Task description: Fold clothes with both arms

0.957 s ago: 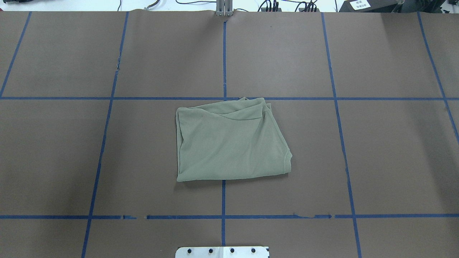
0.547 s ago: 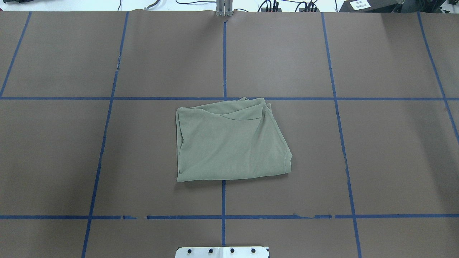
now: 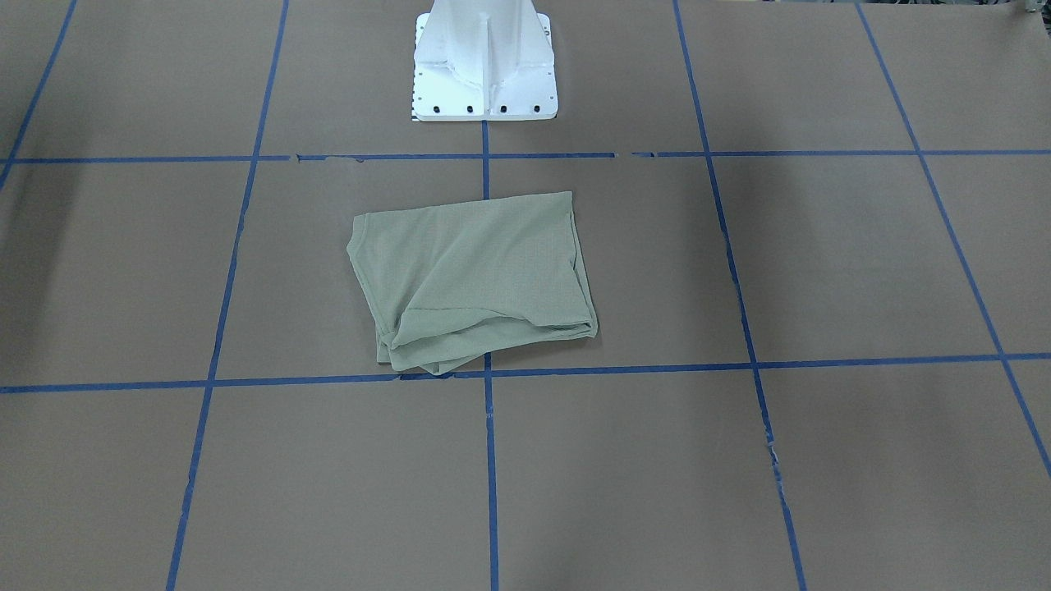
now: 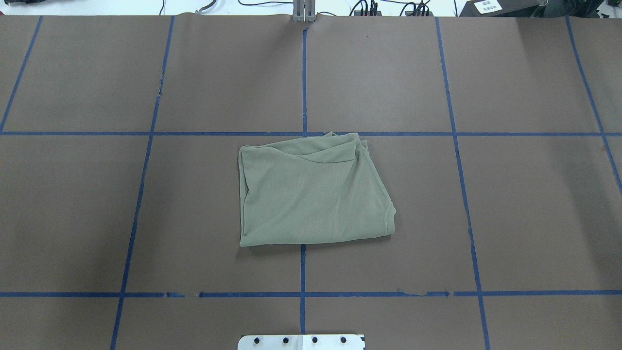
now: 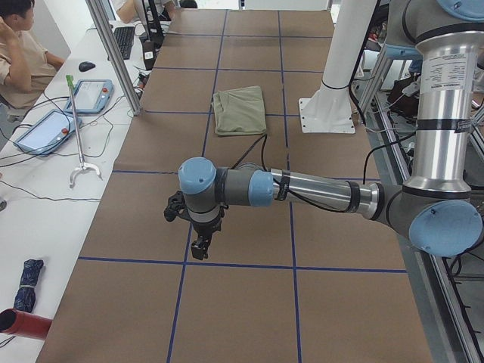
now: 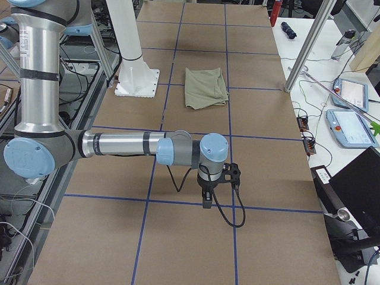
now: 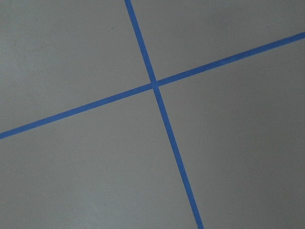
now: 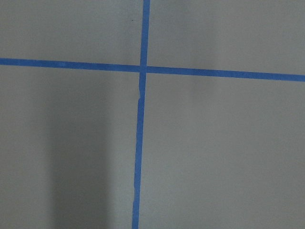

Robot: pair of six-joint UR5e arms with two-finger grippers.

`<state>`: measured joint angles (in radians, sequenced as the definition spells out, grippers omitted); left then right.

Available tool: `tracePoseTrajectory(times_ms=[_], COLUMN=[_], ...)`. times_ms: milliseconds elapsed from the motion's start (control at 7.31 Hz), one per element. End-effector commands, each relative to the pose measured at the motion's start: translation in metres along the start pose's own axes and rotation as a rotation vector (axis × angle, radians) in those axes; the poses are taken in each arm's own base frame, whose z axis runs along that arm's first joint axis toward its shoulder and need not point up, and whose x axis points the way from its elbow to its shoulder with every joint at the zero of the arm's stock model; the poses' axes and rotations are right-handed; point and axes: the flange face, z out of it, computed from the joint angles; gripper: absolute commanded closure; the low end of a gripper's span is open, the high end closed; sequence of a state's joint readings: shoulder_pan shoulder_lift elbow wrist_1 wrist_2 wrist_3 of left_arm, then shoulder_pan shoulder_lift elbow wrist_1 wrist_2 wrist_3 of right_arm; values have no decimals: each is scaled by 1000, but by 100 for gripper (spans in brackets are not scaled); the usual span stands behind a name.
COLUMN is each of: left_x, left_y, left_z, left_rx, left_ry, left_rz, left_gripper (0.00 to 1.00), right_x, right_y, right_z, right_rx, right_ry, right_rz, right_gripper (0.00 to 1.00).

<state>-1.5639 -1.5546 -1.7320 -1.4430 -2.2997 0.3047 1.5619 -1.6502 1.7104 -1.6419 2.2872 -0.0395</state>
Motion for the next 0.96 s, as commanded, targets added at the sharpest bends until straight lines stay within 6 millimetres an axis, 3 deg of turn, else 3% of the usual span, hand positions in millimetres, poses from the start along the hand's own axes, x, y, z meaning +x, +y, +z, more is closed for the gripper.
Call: tracePoseTrajectory(times_ms=[0, 820], left_x=[-1, -3], left_y=[3, 6], left_z=[2, 5], left_rx=[-3, -10], left_ry=[2, 5], left_rz=[-5, -15], left_gripper=[0, 0], right_x=[-2, -13], right_y=[-2, -4], right_z=[0, 4], right_rx=[-1, -8], right_ry=[0, -2], right_rz=[-6, -25], right_gripper=[0, 0])
